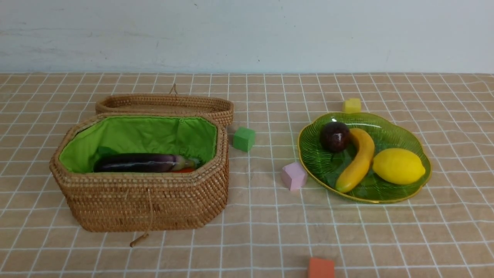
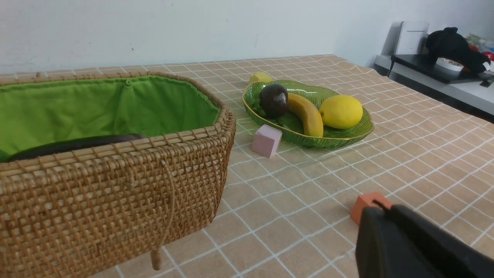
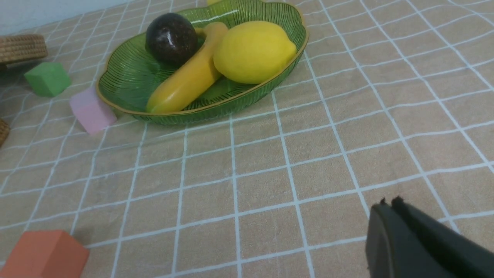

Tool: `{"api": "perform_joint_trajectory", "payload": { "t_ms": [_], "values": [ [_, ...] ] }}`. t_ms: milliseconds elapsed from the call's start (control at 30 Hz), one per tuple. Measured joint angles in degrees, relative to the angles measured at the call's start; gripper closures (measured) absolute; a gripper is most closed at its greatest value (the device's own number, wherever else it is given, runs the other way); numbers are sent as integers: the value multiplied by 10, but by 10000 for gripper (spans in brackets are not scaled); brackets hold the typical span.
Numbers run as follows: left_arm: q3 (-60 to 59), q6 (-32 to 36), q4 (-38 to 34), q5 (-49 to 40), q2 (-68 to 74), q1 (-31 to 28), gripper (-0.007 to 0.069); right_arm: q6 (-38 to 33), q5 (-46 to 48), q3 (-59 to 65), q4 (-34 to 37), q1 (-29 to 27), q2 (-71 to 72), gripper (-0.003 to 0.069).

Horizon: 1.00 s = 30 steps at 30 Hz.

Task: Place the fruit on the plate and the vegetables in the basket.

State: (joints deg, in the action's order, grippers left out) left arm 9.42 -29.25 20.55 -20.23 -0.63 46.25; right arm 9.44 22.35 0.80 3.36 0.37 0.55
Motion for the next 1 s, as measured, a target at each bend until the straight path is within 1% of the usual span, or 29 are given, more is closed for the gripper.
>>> {"api": "perform_joint_trajectory", "payload": {
  "t_ms": [67, 133, 167, 200, 233, 300, 367, 400, 433, 467, 500, 533, 633, 767, 1000],
  "values": [
    [-4, 1, 0, 1, 0, -4, 622, 0, 0, 0, 0, 0, 0, 659],
    [-10, 20, -2, 6, 0, -31, 624, 0, 0, 0, -1, 0, 0, 657],
    [-16, 42, -20, 20, 0, -73, 636, 0, 0, 0, -1, 0, 0, 656],
    [-25, 68, -49, 40, 0, -129, 637, 0, 0, 0, -1, 0, 0, 655],
    [-29, 81, -74, 57, 0, -156, 637, 0, 0, 0, 0, 0, 0, 655],
    [-53, 136, -153, 108, 0, -253, 637, 0, 0, 0, 1, 0, 0, 654],
    [-80, 181, -225, 150, 0, -320, 637, 0, 0, 0, 1, 0, 0, 652],
    [-94, 193, -244, 155, 0, -349, 637, 0, 0, 0, 1, 0, 0, 652],
    [-101, 202, -259, 153, 0, -367, 637, 0, 0, 0, 1, 0, 0, 651],
    [-106, 210, -272, 129, 0, -387, 637, 0, 0, 0, 1, 0, 0, 650],
    [-106, 212, -276, 104, 0, -393, 637, 0, 0, 0, 1, 0, 0, 648],
    [-108, 216, -280, 58, 0, -401, 637, 0, 0, 0, 1, 0, 0, 647],
    [-112, 217, -295, -11, 0, -402, 637, 0, 0, 0, 1, 0, 0, 643],
    [-112, 211, -312, -18, 0, -402, 637, 0, 0, 0, 1, 0, 0, 639],
    [-112, 211, -315, -20, 0, -402, 637, 0, 0, 0, 1, 0, 0, 633]
  ]
}}
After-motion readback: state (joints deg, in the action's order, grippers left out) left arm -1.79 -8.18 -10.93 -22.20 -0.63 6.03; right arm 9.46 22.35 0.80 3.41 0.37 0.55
